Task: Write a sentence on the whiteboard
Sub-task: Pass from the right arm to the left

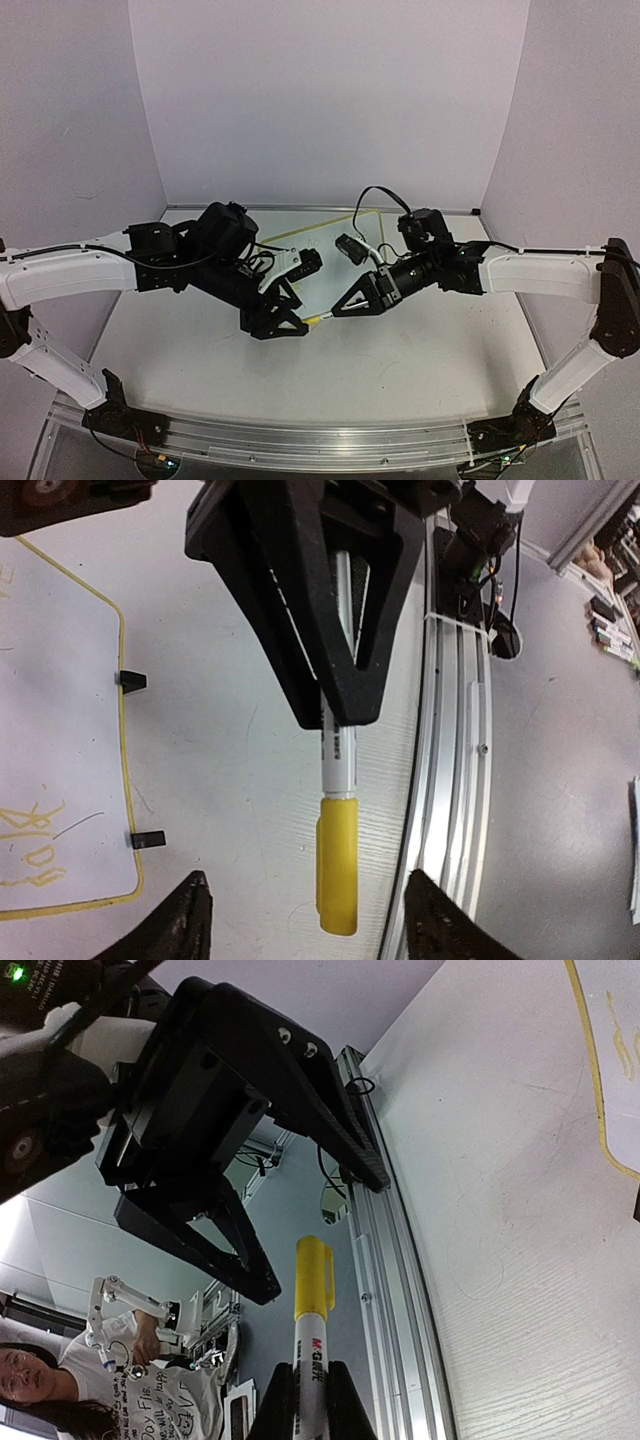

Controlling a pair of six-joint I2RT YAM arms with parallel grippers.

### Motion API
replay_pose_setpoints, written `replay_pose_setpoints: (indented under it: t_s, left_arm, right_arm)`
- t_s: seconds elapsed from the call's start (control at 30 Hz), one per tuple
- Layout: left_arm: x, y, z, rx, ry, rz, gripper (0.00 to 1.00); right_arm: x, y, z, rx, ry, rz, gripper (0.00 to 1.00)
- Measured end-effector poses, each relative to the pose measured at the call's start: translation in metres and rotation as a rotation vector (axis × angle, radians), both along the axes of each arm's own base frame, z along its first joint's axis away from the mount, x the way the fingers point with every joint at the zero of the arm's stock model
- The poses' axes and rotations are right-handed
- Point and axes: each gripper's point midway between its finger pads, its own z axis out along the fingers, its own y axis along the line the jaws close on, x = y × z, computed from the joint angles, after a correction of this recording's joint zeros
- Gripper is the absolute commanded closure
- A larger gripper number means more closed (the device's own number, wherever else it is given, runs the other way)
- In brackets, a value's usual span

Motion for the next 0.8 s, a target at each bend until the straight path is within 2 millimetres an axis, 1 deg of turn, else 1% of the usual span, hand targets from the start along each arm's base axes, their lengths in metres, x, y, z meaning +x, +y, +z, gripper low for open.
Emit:
replay_pose_setpoints:
  t_s: [0.1, 0.27, 0.33, 0.43, 0.47, 0.8]
  left_arm:
    - [0.0, -0.001, -0.007, 0.021, 0.012, -0.003, 0.53]
    - [-0.002, -0.002, -0.014, 0.033, 0.032, -0.01, 0.76]
    - [-0.003, -0.003, -0.015, 0.033, 0.036, -0.021, 0.87]
    - [-0.007, -0.005, -0.017, 0.032, 0.05, -0.041, 0.99]
    - [-0.008, -0.006, -0.017, 0.032, 0.055, -0.046, 1.0]
    - [-0.014, -0.009, -0.019, 0.021, 0.09, -0.081, 1.0]
  right_arm:
    - [0.0, 0.0, 0.0, 0.0, 0.001, 0.001, 1.0]
    - [-0.001, 0.0, 0.0, 0.001, 0.004, 0.003, 1.0]
    - [0.0, 0.0, 0.0, 0.0, 0.004, 0.002, 1.0]
    - [0.001, 0.0, 0.0, -0.002, 0.003, -0.003, 1.0]
    - [0.0, 0.0, 0.0, -0.004, 0.005, -0.003, 1.0]
    - [-0.003, -0.002, -0.001, -0.008, 0.021, 0.009, 1.0]
